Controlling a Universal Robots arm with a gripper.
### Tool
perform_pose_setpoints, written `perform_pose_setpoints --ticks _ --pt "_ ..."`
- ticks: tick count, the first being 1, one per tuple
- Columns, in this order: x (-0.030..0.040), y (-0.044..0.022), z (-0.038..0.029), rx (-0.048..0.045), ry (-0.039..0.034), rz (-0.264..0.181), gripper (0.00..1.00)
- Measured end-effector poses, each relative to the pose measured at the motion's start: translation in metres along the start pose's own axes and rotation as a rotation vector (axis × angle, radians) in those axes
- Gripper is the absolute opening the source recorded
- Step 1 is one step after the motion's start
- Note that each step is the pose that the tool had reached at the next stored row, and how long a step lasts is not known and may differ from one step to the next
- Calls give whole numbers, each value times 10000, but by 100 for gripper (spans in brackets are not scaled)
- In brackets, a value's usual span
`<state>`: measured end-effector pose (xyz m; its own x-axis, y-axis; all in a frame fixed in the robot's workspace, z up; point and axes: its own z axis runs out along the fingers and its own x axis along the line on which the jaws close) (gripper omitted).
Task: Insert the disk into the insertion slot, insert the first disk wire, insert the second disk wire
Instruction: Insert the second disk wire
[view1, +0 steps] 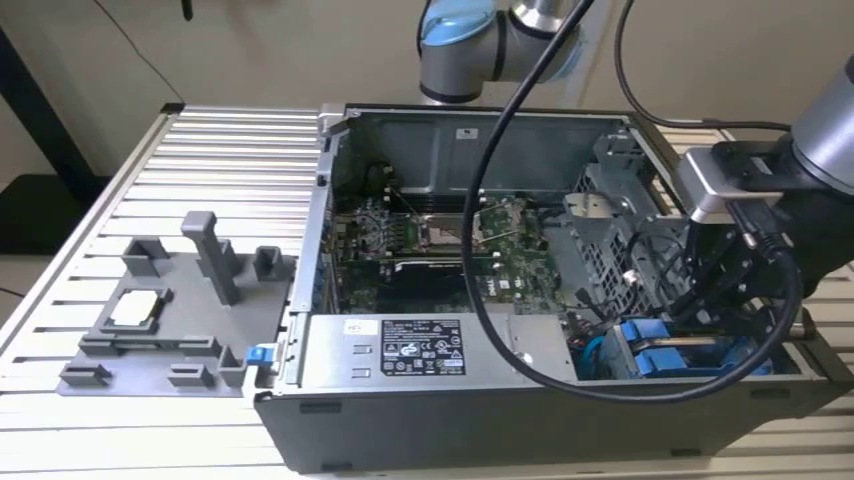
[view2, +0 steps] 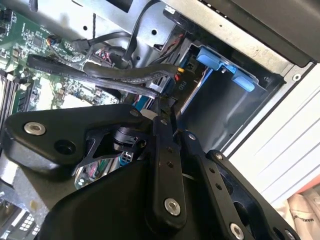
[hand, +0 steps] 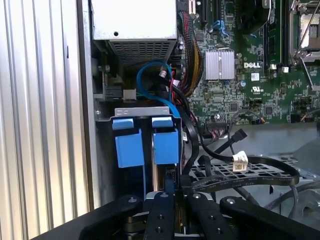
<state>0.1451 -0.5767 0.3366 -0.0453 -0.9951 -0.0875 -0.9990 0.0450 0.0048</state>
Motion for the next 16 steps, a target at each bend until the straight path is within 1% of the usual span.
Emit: perform_pose_setpoints --ticks 2,3,5,6,11,13,16 --pt "0 0 3 1 2 8 16" --pt "1 0 5 -2 -2 10 18" --pt "0 -2 2 -25 -4 12 18" --pt "-1 -5 -8 -52 -5 14 24" --pt "-7 -14 -97 -209 6 38 24" --pt "-9 -13 -125 -237 7 46 24" --pt "-13 -14 -162 -245 8 54 24"
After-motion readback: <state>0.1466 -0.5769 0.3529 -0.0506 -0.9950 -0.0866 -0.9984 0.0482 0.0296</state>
